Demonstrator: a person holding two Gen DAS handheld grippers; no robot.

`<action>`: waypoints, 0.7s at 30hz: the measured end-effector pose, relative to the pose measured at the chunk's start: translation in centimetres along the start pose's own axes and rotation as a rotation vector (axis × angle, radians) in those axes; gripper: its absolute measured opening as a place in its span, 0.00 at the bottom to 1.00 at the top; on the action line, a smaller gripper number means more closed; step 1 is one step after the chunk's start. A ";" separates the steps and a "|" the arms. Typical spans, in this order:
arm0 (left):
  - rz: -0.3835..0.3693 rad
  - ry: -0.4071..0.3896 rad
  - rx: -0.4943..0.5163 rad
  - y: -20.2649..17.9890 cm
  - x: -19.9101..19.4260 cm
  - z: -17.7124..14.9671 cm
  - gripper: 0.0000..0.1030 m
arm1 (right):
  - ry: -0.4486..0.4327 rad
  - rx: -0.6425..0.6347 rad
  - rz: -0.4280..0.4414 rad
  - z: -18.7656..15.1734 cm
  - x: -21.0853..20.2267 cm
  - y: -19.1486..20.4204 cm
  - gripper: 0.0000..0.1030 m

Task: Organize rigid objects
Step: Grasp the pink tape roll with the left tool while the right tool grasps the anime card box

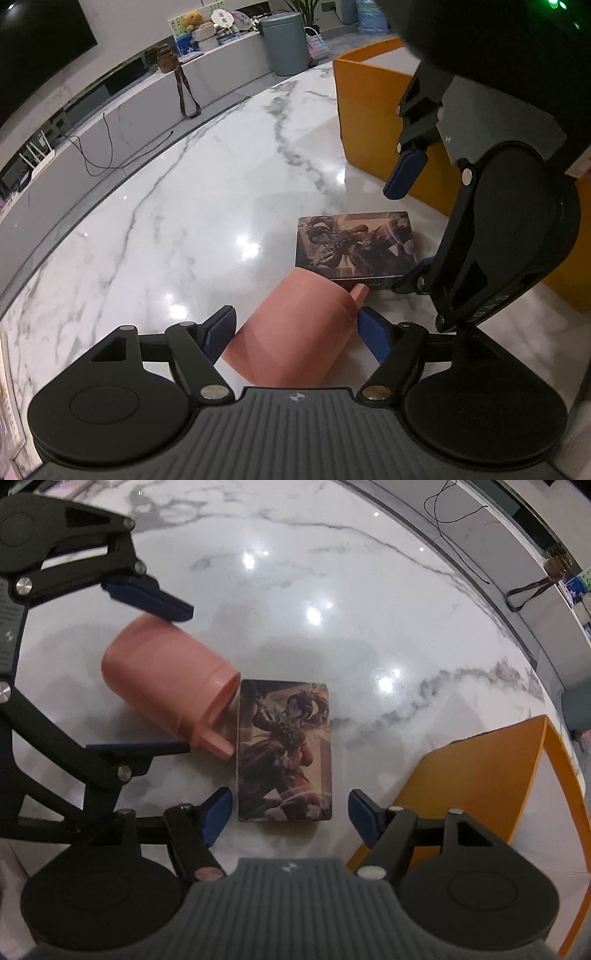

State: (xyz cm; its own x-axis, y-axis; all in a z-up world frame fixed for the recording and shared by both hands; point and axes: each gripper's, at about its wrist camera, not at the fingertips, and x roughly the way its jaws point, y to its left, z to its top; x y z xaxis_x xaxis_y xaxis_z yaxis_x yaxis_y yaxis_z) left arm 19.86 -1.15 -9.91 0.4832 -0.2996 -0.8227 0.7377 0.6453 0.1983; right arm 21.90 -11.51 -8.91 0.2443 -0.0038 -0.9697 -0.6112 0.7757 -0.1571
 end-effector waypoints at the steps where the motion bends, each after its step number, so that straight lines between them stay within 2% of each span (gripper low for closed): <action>1: -0.001 0.000 0.002 -0.1 0.1 0.0 0.87 | 0.011 -0.005 -0.003 0.1 0.2 0.1 0.67; 4: -0.008 0.009 0.004 -0.3 0.4 -0.1 0.87 | 0.035 -0.014 -0.006 0.3 0.6 0.3 0.66; 6: -0.007 0.015 -0.007 -0.3 0.6 -0.1 0.86 | 0.042 -0.014 0.002 0.3 0.6 0.2 0.62; 8: -0.018 0.019 -0.025 -0.3 0.7 -0.2 0.83 | 0.047 -0.022 0.014 0.2 0.7 0.3 0.57; 12: -0.059 0.056 -0.063 -0.4 0.6 -0.6 0.71 | 0.039 -0.028 0.019 -0.1 0.4 0.6 0.57; 14: -0.073 0.074 -0.084 -0.5 0.4 -1.0 0.70 | 0.033 -0.027 0.032 -0.4 0.2 0.9 0.57; 17: -0.091 0.105 -0.131 -0.4 -0.3 -1.9 0.68 | 0.016 -0.038 0.044 -1.0 -0.3 2.1 0.57; 21: -0.109 0.155 -0.247 0.0 -1.5 -3.5 0.64 | -0.008 -0.060 0.053 -2.0 -0.9 3.7 0.57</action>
State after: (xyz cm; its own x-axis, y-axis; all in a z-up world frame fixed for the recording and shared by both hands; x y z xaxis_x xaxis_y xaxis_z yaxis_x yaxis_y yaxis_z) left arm 17.56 1.74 -10.55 0.3156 -0.2777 -0.9073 0.6354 0.7720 -0.0153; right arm 17.95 -9.90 -9.01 0.2164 0.0418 -0.9754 -0.6672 0.7357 -0.1165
